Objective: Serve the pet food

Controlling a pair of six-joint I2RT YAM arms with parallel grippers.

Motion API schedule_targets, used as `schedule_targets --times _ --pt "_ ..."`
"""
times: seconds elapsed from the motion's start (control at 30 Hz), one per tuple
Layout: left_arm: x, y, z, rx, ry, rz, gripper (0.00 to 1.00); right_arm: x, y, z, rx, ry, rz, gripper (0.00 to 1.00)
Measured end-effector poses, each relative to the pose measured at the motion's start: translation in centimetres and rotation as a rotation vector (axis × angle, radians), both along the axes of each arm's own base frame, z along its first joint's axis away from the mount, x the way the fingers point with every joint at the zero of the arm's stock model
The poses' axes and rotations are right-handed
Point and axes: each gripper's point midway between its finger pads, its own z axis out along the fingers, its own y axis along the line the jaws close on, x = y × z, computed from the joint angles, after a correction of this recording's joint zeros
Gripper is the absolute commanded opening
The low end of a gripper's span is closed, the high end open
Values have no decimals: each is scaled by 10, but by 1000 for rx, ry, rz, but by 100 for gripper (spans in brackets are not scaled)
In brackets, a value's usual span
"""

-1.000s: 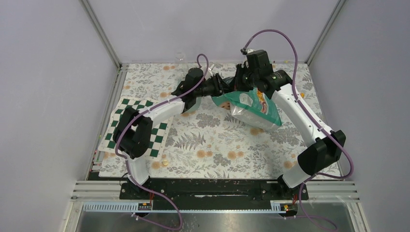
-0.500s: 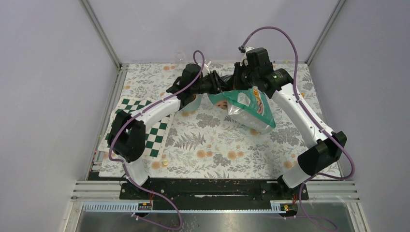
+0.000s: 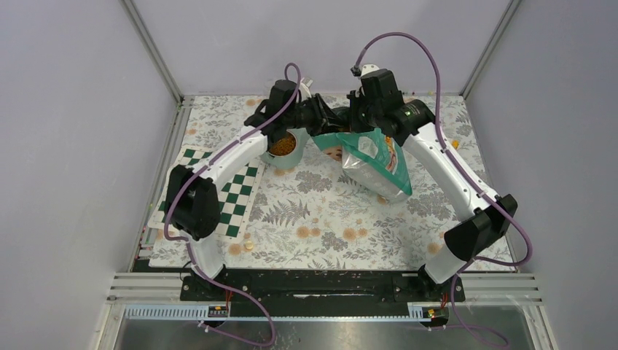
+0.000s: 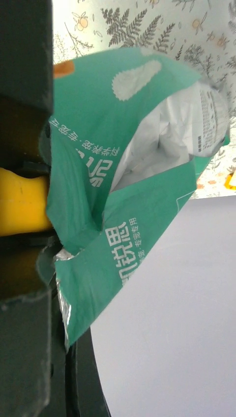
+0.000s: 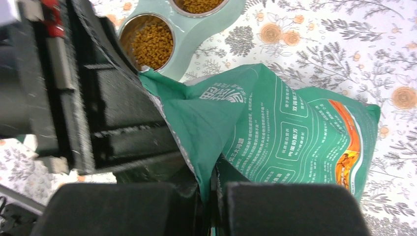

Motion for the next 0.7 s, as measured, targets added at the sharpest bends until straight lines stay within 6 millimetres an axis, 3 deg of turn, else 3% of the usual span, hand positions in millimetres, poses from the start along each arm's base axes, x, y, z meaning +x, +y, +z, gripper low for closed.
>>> schedule_targets --times 0.27,0.43,0.7 --pt "20 20 14 -13 -5 57 0 5 -1 -6 -66 -8 -20 0" --pt "14 29 17 -55 -4 75 0 2 -3 -5 -75 0 -28 0" --pt "1 65 37 -133 -28 123 0 -5 -8 0 -82 27 -39 0"
